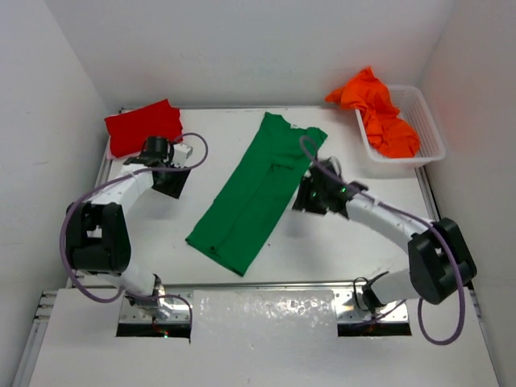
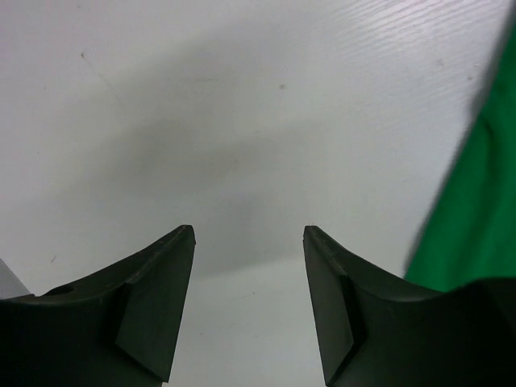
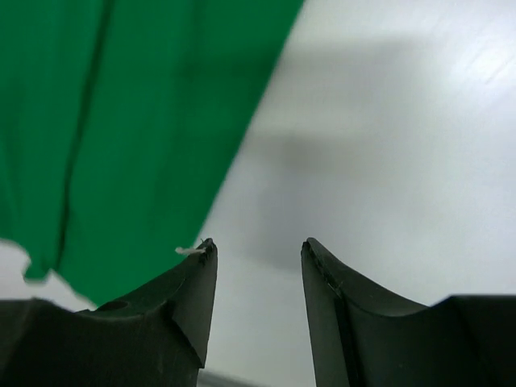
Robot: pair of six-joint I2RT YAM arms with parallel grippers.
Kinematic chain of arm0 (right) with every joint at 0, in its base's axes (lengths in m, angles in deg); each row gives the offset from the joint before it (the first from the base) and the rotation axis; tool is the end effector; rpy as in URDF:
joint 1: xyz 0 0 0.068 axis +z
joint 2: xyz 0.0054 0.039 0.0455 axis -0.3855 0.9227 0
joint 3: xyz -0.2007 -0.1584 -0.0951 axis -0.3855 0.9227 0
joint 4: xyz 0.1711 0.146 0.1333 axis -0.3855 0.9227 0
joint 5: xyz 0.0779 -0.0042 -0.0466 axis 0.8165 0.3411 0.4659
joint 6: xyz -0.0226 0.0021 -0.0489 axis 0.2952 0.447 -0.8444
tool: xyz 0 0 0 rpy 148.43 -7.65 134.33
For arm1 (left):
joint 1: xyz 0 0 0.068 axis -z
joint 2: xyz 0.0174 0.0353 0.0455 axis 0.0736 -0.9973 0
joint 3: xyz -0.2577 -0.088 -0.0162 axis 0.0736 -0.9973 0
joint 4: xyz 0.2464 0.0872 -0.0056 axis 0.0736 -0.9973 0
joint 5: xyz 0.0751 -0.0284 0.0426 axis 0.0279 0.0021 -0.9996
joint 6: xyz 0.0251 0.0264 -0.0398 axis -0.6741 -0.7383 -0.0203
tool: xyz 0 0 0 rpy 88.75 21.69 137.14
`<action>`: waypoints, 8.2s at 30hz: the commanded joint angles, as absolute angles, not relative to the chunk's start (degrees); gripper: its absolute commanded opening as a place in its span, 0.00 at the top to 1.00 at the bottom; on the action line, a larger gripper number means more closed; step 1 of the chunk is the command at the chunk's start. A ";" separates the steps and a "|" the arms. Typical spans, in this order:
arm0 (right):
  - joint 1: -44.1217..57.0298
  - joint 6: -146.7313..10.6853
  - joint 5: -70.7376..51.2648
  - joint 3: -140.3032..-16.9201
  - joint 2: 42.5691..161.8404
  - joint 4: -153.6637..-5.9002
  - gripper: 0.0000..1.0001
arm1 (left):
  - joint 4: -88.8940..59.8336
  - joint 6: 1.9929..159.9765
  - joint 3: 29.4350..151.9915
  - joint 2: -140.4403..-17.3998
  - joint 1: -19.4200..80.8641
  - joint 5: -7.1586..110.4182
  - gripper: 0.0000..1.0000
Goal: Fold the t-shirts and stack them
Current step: Rotate the tshirt 90 degrees, then grab the bottom of the folded rectangular tshirt with both arms, then fold the folded rectangular tshirt in 1/3 of the way, then grab one side of the 2/3 rectangular tshirt with both arms
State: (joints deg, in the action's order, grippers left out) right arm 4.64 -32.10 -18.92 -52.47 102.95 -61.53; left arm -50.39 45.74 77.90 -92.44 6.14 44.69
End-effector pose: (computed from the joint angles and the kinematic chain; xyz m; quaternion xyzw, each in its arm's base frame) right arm 0.2583 0.1323 0.2091 0.1310 0.9339 0.1803 0.2794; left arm 0.3066 -0.0109 0.2108 0.2180 0.9482 0.0325 0.2286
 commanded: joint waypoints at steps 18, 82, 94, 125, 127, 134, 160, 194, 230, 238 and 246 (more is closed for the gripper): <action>40.25 8.30 -24.50 -44.64 116.04 -83.89 0.52 | -46.34 46.91 72.69 -79.89 8.27 47.76 0.46; 14.07 -17.62 -1.38 -14.40 82.82 -70.27 0.85 | -37.55 -16.11 52.65 -81.12 65.75 57.08 1.00; 4.78 -24.54 -2.70 -27.92 81.15 -60.17 1.00 | -44.14 1.99 70.28 -81.29 51.87 62.88 1.00; -14.76 -36.69 0.20 -77.77 129.66 -57.62 1.00 | -30.00 17.99 104.15 -116.36 31.03 61.21 1.00; -14.85 -37.22 0.11 -79.35 131.51 -56.57 1.00 | -28.25 18.77 104.24 -117.15 31.03 61.91 1.00; -15.11 -37.22 -0.77 -81.11 134.41 -56.21 1.00 | -23.75 20.54 104.24 -119.88 30.77 60.77 1.00; -10.02 -48.66 0.95 -78.84 128.60 -67.62 0.81 | -44.64 31.10 126.65 -124.72 24.26 55.11 0.56; -14.50 -43.19 -3.14 -84.89 144.00 -68.69 0.91 | -29.03 49.80 116.98 -134.21 28.22 47.24 0.61; -7.74 -37.57 0.20 -59.41 122.64 -61.48 0.41 | -36.95 -0.12 83.94 -109.86 40.17 50.93 0.45; -6.50 -34.59 1.51 -56.77 125.62 -64.29 0.40 | -31.59 1.99 81.13 -110.92 40.26 50.32 0.47; -6.50 -31.86 2.83 -56.06 127.65 -67.72 0.66 | -29.64 4.54 80.07 -111.53 40.17 50.31 0.88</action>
